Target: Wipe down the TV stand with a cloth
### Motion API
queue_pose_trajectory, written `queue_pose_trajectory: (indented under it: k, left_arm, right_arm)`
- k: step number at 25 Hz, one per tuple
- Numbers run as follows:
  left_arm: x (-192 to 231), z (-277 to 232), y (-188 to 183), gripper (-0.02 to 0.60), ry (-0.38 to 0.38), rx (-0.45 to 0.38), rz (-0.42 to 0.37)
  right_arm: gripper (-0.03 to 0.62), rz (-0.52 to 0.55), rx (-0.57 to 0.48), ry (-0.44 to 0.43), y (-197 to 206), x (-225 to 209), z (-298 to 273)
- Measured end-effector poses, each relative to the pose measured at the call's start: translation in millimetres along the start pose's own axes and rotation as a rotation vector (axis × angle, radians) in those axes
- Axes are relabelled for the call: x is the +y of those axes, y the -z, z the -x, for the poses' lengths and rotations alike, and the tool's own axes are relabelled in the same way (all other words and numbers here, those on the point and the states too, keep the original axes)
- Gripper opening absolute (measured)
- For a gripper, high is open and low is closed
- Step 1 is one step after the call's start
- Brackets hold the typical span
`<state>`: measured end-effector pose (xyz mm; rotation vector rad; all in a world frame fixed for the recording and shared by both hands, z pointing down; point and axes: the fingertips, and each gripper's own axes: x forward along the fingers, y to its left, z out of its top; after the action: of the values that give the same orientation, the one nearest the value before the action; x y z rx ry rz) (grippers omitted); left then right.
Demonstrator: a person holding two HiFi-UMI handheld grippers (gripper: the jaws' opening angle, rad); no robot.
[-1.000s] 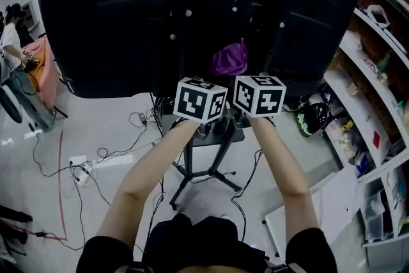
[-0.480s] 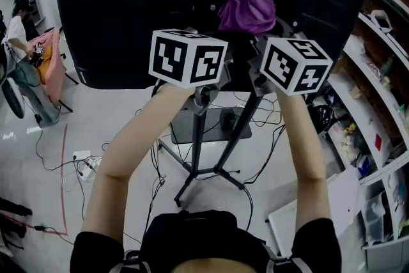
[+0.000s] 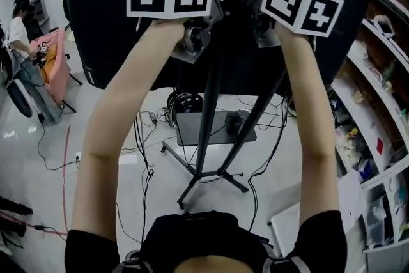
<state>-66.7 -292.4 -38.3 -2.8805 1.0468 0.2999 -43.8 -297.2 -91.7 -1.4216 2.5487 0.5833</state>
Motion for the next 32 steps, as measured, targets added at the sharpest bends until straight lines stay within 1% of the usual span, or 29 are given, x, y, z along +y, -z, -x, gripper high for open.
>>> queue_pose_trajectory:
  k: [3,6,11,17,21,27,32]
  left_arm:
    - [13.7,-1.9,-9.0,0.006,-0.029,0.003,0.001]
    - [19.9,-6.5,-8.0,0.006,-0.034,0.018,0.012]
    - [18.4,-4.2,14.7,0.006,-0.006,0.03,0.036]
    - [16.5,-1.1,31.5,0.006,0.005,0.058,0.011]
    - [17.3,-0.2,44.1,0.006,0.017,0.076,0.027]
    - [12.0,3.6,69.9,0.006,0.034,0.107,0.047]
    - [7.1,7.2,85.8,0.006,0.034,0.108,0.07]
  right_arm:
    - [0.064,0.001,0.01,0.029,1.9,-1.3,-7.6]
    - [0.064,-0.002,0.005,0.051,3.7,-7.1,-7.4]
    - [0.064,0.016,0.018,0.065,23.1,0.6,3.3]
    - [0.064,0.009,0.031,0.076,38.9,7.7,11.5]
    - [0.064,0.0,0.058,0.079,50.8,10.5,14.0]
    - [0.064,-0.036,0.103,0.085,79.0,13.9,24.1]
    - [0.064,-0.051,0.113,0.082,91.8,14.3,35.9]
